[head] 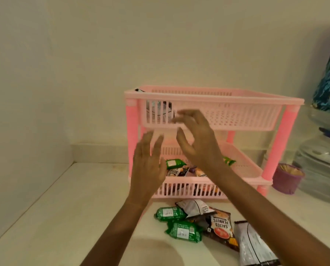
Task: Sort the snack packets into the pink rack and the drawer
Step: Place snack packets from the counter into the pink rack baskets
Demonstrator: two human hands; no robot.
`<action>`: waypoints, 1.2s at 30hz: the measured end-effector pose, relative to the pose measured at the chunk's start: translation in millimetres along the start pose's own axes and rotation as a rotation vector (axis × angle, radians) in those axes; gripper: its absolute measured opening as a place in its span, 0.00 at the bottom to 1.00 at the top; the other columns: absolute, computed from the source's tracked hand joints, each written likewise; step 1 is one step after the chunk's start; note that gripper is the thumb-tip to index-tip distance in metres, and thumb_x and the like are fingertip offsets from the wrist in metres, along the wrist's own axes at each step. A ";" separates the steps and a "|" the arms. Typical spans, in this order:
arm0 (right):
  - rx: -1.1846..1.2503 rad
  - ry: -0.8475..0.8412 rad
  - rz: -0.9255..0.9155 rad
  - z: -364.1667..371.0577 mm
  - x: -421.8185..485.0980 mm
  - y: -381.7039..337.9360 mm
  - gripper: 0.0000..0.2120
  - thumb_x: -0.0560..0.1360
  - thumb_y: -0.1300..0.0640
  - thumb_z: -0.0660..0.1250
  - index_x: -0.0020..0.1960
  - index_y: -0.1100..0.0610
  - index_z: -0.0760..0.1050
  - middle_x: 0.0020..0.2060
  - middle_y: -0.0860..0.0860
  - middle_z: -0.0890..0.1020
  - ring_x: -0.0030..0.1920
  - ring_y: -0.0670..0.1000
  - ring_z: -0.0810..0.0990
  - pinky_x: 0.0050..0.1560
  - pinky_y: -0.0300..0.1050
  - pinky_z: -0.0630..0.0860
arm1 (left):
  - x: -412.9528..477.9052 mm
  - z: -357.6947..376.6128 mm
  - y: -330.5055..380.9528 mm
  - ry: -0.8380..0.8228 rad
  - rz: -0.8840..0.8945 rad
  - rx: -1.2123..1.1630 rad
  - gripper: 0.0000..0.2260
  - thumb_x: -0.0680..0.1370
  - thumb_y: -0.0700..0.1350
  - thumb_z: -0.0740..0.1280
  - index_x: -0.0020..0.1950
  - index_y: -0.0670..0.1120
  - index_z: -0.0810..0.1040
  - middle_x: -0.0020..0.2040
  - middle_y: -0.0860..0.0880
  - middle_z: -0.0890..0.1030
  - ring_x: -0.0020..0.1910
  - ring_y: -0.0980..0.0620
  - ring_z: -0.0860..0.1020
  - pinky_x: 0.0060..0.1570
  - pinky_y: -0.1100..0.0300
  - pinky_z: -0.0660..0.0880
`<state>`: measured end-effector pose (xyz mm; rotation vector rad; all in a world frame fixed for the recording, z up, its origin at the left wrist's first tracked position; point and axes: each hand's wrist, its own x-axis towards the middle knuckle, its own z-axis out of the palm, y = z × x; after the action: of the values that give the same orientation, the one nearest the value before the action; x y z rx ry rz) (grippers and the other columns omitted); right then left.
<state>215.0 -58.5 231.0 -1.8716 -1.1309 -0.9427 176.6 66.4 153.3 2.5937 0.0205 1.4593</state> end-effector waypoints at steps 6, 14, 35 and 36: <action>-0.059 -0.303 0.229 23.1 -121.4 23.3 0.13 0.75 0.62 0.62 0.58 0.59 0.76 0.59 0.56 0.75 0.60 0.50 0.72 0.57 0.24 0.62 | -80.1 35.1 6.5 -0.313 0.308 -0.157 0.11 0.65 0.37 0.75 0.46 0.42 0.82 0.43 0.44 0.85 0.40 0.48 0.84 0.37 0.59 0.82; -0.404 -0.735 0.323 54.4 -208.7 40.6 0.32 0.58 0.47 0.75 0.59 0.58 0.78 0.60 0.53 0.80 0.62 0.51 0.78 0.60 0.45 0.77 | -116.1 74.4 -5.6 -0.830 0.019 -0.055 0.21 0.79 0.41 0.55 0.72 0.48 0.61 0.69 0.47 0.68 0.66 0.49 0.69 0.64 0.57 0.67; -0.023 -0.621 0.324 -3.8 -173.1 46.7 0.26 0.70 0.47 0.65 0.66 0.48 0.66 0.59 0.46 0.76 0.55 0.42 0.74 0.50 0.30 0.70 | -47.6 12.3 2.9 -0.424 0.242 -0.258 0.21 0.72 0.48 0.67 0.63 0.43 0.75 0.53 0.44 0.77 0.47 0.50 0.78 0.38 0.61 0.78; 0.003 -0.590 0.322 -7.1 -167.2 44.2 0.26 0.69 0.46 0.66 0.66 0.47 0.67 0.59 0.46 0.76 0.53 0.41 0.74 0.48 0.26 0.69 | -36.4 2.4 7.6 -0.391 0.267 -0.261 0.22 0.72 0.49 0.66 0.63 0.42 0.75 0.52 0.44 0.77 0.46 0.51 0.77 0.37 0.64 0.78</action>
<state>197.1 -141.5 80.2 -2.3162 -1.0958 -0.2044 159.1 55.2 122.4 2.6801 -0.5430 0.9163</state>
